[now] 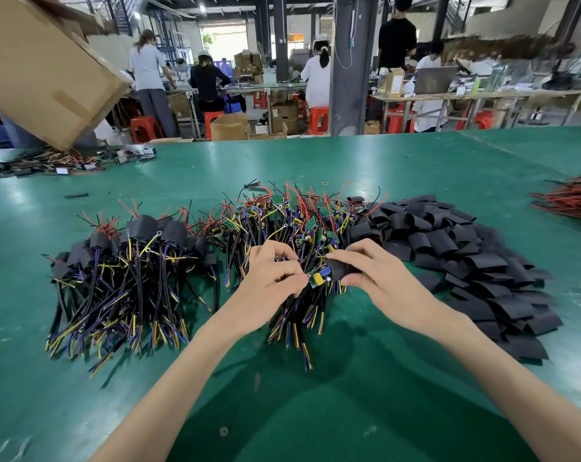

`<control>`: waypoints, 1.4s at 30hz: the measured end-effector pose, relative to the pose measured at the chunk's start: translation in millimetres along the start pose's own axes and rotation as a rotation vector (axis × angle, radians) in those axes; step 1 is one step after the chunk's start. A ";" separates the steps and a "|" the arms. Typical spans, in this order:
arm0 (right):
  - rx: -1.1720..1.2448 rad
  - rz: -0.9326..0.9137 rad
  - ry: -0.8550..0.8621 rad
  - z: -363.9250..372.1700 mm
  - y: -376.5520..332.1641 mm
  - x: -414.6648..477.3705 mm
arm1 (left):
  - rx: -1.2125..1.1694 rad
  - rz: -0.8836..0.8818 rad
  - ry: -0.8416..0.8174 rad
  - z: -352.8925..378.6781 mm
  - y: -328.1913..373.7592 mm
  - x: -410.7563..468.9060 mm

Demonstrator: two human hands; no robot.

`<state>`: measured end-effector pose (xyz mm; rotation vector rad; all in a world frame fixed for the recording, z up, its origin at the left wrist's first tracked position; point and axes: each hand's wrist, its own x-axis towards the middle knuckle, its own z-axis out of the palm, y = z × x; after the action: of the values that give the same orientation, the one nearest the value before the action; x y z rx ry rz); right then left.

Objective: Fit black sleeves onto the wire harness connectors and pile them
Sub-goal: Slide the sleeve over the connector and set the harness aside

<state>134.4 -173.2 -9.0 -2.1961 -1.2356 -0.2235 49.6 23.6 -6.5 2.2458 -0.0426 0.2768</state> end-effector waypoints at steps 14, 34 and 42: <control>0.338 0.162 -0.150 -2.5 9.8 -0.2 | -0.071 -0.055 -0.046 -2.6 1.8 0.3; 0.256 0.092 -0.012 -2.5 -0.7 0.0 | -0.305 -0.120 -0.119 -9.8 3.7 2.1; 0.270 0.098 -0.034 -3.5 -5.9 -1.2 | -0.403 -0.044 -0.074 -7.2 3.1 2.0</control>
<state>129.3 -173.8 -4.2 -2.0259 -1.1023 0.0198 49.8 27.3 0.7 1.8530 -0.0805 0.1453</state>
